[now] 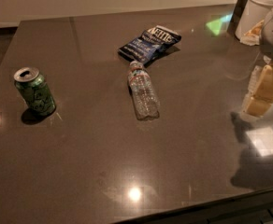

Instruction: Place water bottle upright

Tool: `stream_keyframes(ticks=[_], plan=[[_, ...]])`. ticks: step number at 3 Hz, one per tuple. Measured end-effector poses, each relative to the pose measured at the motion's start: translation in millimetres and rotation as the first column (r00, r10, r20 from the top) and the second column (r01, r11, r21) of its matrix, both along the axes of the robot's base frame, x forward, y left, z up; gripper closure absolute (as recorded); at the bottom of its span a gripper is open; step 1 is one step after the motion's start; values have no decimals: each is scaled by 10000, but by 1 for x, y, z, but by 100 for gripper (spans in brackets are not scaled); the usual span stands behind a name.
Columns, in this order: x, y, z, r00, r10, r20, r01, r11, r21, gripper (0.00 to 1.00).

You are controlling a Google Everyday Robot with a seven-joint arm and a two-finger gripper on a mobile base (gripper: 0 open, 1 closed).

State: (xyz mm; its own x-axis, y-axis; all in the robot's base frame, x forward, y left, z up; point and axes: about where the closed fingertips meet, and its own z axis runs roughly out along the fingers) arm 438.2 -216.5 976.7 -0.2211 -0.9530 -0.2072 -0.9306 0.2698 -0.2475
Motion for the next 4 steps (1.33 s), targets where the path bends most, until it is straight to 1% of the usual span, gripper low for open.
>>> stream_keyframes(ticks=[1,2,3,4], plan=[[0,0,0,10000,0,2,0,10000,0,0],[7,11,2,9997,-199,133,199,9998,-66,0],[23,40,2,9989,-437,172,441,9988,-206,0],[45,64,-2,9927,-1199,-81,1199,9928,-62,0]])
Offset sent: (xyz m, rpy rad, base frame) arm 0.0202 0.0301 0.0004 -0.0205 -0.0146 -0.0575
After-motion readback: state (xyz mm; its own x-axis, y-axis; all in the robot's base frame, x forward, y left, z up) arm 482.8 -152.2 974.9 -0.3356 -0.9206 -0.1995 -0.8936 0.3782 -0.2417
